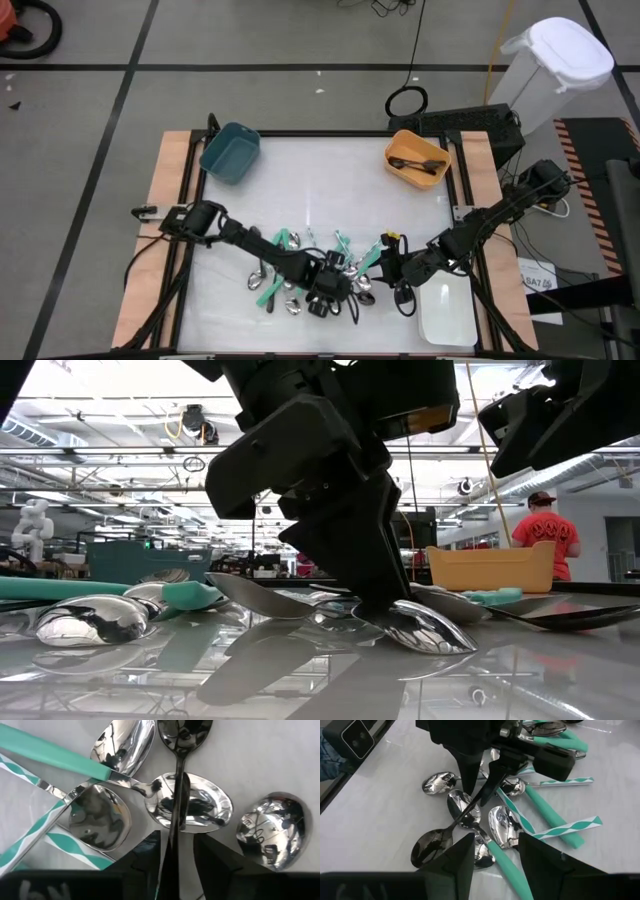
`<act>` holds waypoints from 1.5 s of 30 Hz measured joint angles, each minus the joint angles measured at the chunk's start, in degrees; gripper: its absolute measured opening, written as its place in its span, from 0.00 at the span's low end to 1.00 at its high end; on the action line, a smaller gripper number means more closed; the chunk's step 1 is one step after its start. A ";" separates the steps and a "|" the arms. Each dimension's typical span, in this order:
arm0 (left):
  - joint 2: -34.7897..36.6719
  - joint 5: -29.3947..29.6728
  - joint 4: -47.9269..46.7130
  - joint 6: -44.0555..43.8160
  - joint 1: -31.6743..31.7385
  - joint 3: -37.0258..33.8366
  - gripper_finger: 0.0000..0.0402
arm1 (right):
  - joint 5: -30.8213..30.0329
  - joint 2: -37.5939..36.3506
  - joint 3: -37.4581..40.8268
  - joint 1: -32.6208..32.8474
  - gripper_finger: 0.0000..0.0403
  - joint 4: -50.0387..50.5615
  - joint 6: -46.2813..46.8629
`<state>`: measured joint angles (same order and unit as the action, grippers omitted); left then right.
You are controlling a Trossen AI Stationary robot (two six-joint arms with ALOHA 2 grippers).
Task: Sort silverware by color (type)
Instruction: Put the black spoon into the yellow bin
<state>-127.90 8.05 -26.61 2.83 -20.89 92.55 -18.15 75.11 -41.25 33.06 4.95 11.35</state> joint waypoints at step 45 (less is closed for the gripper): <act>1.83 11.45 -18.63 0.93 -5.86 14.88 0.00 | -3.02 -3.32 0.00 0.17 0.37 10.86 7.00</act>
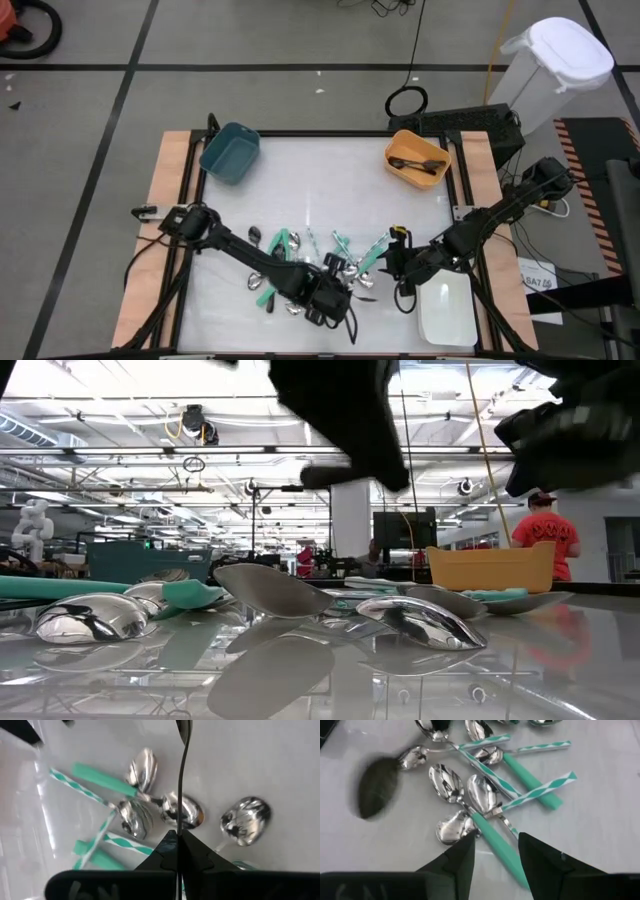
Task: Sort silverware by color (type)
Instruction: Put the black spoon into the yellow bin
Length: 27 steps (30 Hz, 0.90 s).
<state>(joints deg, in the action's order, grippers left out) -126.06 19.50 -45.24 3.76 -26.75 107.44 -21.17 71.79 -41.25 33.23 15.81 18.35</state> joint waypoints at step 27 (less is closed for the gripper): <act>6.67 -3.03 30.23 12.05 -0.85 -9.89 0.00 | 0.26 6.36 0.42 1.46 0.37 -21.75 -12.42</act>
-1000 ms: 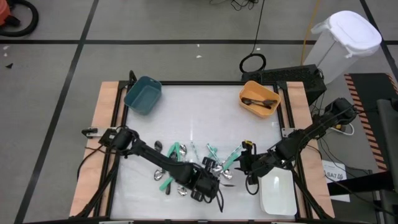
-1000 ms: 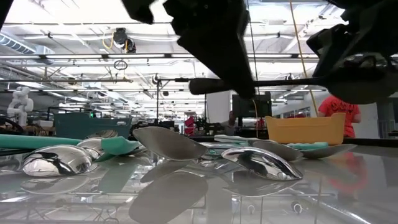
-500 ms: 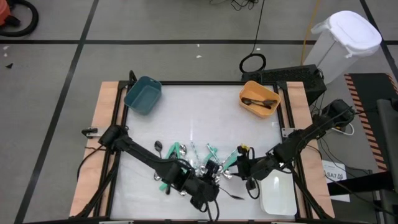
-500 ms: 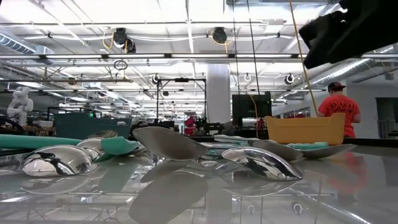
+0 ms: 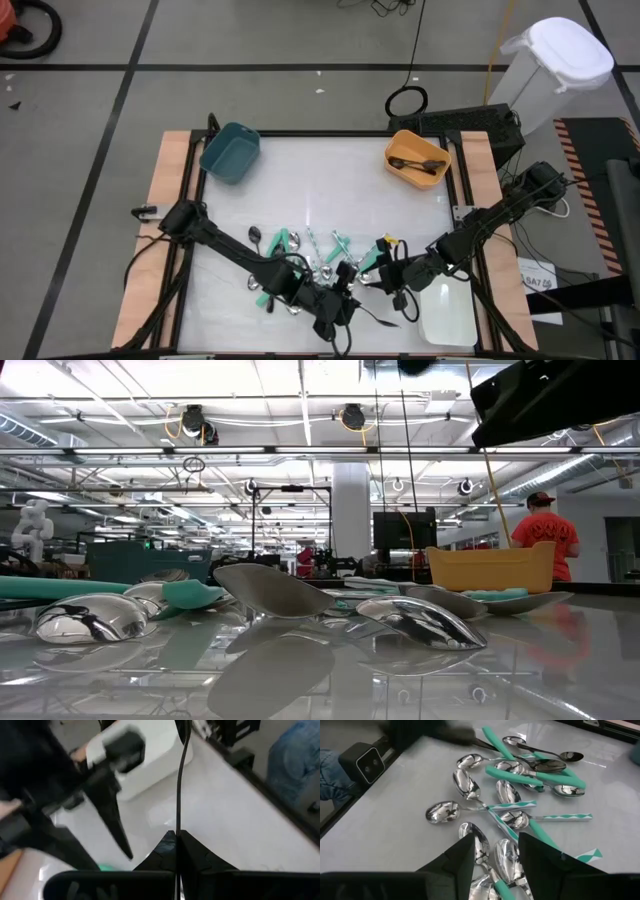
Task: Sort silverware by color (type)
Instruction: Put the black spoon into the yellow bin
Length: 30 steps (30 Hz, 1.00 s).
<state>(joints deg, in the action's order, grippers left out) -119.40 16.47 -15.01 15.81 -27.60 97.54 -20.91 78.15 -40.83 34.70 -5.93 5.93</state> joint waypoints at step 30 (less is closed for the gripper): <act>16.70 -0.98 82.86 -2.99 11.36 -48.38 0.02 | -1.69 0.00 8.50 -13.72 0.37 -37.49 -14.21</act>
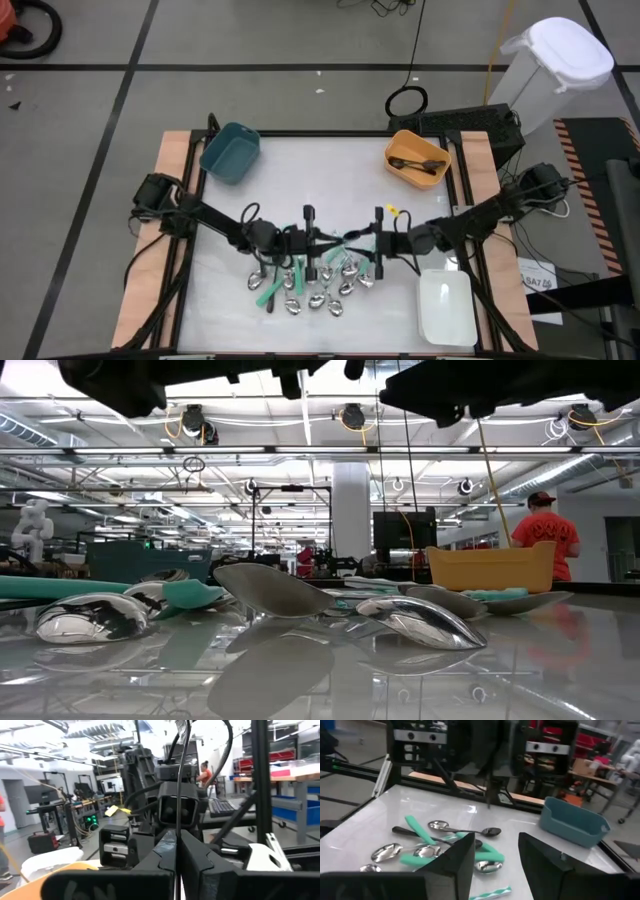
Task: Sort silverware by color (type)
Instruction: Put the black spoon into the yellow bin
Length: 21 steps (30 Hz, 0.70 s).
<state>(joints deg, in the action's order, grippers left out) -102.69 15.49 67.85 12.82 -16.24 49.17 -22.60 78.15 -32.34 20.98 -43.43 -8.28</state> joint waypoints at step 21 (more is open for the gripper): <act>-0.07 -9.61 1.12 -3.04 6.61 0.00 0.03 | 10.85 0.00 -0.01 -8.27 0.37 -0.08 0.06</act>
<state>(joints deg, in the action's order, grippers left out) -102.76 5.88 68.97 9.78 -9.63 49.17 -11.75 78.15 -32.34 12.71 -43.51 -8.21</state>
